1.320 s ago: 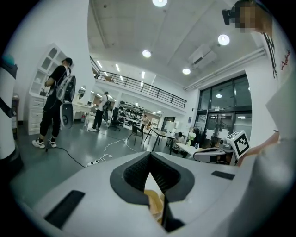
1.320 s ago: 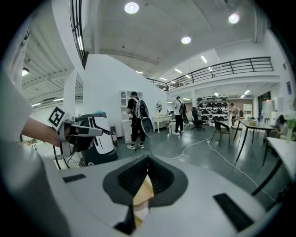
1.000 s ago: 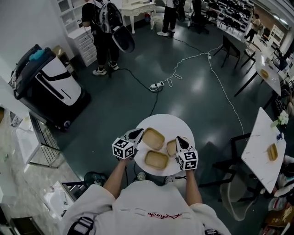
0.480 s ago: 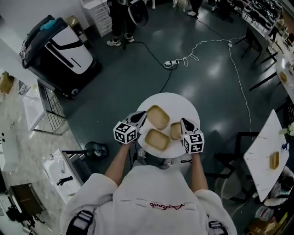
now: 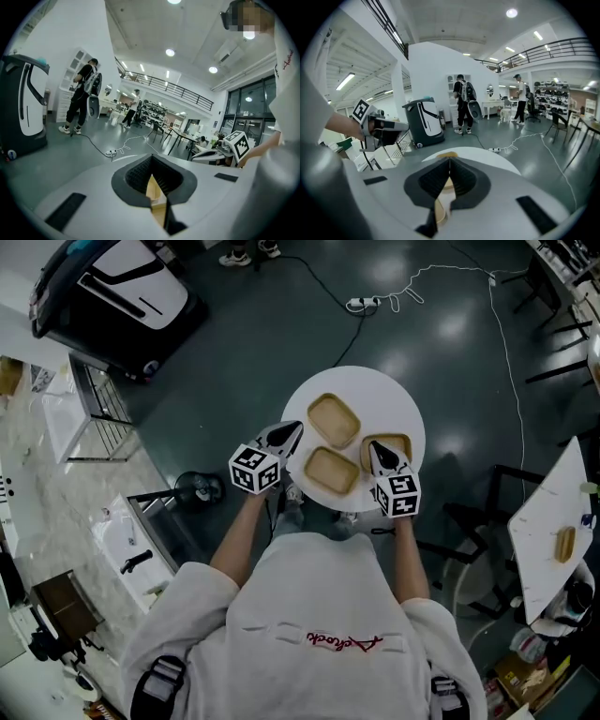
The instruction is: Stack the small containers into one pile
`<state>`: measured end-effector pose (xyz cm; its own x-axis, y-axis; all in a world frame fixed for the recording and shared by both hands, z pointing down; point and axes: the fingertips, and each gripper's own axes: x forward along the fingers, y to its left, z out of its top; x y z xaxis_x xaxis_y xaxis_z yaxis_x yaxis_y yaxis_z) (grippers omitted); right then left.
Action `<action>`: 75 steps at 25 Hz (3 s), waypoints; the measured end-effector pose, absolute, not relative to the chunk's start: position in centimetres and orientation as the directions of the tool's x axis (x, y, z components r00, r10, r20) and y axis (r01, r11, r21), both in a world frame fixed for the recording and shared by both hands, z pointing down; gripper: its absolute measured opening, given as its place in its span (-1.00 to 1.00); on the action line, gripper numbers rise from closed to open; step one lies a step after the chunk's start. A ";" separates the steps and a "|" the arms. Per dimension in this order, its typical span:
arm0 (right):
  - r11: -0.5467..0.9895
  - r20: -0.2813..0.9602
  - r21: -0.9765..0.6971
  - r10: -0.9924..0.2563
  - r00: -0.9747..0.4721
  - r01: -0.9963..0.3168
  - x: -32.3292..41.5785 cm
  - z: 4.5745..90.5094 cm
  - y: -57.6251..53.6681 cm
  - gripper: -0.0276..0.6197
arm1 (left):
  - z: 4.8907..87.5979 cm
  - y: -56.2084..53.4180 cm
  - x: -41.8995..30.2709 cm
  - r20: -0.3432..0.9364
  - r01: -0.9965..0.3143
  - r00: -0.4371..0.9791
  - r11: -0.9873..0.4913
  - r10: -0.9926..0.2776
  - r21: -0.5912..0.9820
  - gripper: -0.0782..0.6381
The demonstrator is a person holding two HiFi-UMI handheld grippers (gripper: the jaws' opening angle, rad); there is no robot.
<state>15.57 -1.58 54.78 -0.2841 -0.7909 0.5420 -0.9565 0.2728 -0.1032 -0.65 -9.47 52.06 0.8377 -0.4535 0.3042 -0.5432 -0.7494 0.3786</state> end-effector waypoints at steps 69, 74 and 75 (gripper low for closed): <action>0.589 0.794 -0.164 -0.397 -0.460 -0.791 8.8 64.2 -1.0 -0.81 | 58.5 -6.0 -5.9 0.380 -0.579 0.814 -0.659 -0.439 0.479 -0.75; 0.571 0.781 -0.138 -0.441 -0.443 -0.810 10.5 63.1 -3.5 -0.81 | 58.3 -5.9 -5.1 0.374 -0.580 0.814 -0.658 -0.444 0.481 -0.75; 0.567 0.777 -0.135 -0.448 -0.441 -0.813 10.7 62.9 -4.1 -0.81 | 58.3 -5.8 -5.1 0.373 -0.581 0.813 -0.656 -0.447 0.481 -0.75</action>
<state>10.74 -4.08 62.91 -0.4414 -0.4480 0.7775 -0.8126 0.5671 -0.1345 -5.13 -5.84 58.34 0.8131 -0.4465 0.3735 -0.5814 -0.6561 0.4812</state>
